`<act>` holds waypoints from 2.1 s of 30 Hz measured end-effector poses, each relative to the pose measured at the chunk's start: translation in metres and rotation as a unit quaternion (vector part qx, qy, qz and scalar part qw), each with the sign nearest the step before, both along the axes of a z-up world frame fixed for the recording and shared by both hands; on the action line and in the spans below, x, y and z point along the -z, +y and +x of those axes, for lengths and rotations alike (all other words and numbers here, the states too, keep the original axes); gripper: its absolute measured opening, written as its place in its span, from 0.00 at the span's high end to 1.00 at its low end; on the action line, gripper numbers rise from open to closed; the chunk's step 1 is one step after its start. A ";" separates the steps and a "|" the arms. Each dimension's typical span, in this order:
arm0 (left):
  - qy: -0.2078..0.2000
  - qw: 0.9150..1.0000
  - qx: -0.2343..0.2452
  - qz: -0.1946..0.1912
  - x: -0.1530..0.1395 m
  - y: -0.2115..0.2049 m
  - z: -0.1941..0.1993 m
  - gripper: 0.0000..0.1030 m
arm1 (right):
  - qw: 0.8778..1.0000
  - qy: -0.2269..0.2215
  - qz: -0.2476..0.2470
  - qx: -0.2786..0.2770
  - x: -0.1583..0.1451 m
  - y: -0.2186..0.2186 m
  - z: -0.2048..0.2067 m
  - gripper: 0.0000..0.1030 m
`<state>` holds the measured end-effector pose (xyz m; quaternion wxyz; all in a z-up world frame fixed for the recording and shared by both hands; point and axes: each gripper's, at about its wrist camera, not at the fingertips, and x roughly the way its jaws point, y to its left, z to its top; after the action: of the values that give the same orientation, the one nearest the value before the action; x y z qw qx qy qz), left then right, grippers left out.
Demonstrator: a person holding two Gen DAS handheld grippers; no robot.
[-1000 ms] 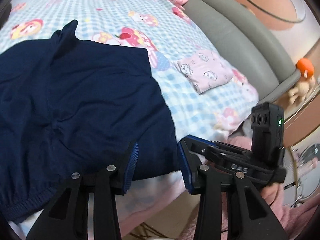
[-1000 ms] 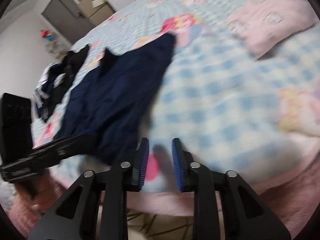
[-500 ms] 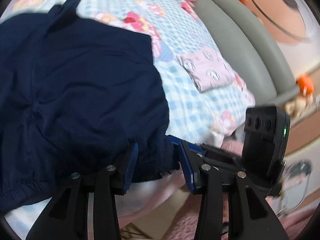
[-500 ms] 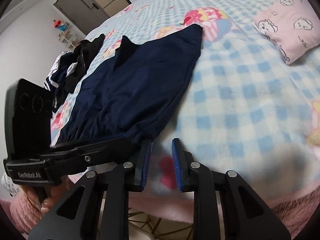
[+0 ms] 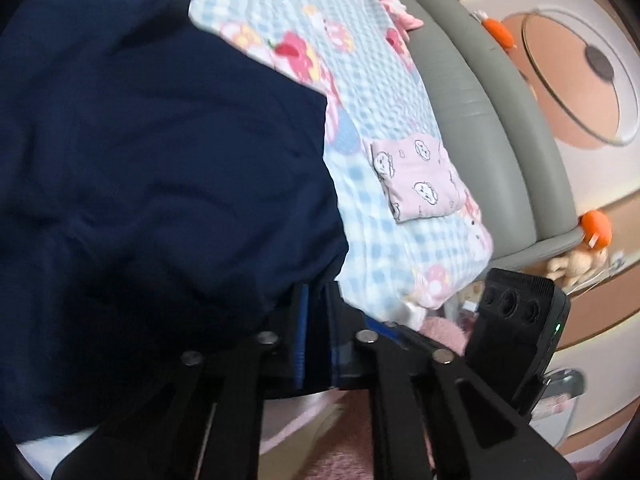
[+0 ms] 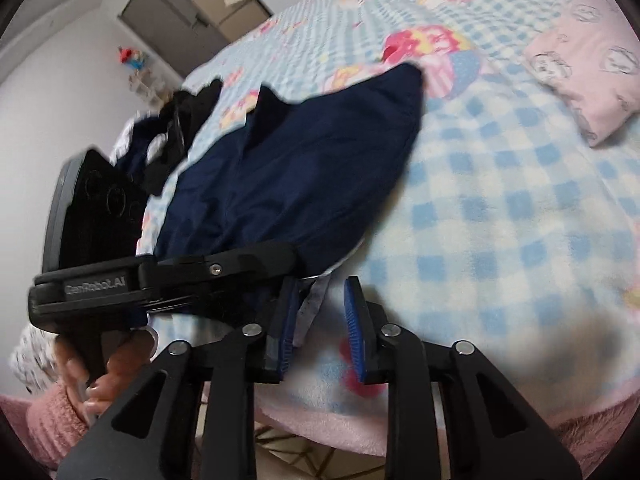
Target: Fold clothes
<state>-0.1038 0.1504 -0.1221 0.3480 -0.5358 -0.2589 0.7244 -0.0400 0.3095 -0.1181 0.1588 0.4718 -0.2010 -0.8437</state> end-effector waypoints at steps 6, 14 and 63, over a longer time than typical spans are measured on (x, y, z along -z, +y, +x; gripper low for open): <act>0.036 0.999 -0.025 -0.019 -0.020 -0.017 -0.004 0.94 | 0.995 -0.035 0.075 0.052 0.008 0.000 -0.011 0.74; 0.040 0.997 -0.067 -0.026 -0.027 -0.054 -0.014 0.94 | 0.996 -0.023 0.085 -0.016 -0.014 -0.047 -0.044 0.67; 0.135 0.978 0.039 -0.156 -0.041 0.007 -0.007 0.88 | 0.990 -0.046 0.092 0.100 -0.004 -0.001 -0.019 0.61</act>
<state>-0.1104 0.1576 -0.0807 0.3195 -0.4904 -0.0726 0.8076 -0.0593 0.3081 -0.1143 0.0198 0.5000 -0.1758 -0.8478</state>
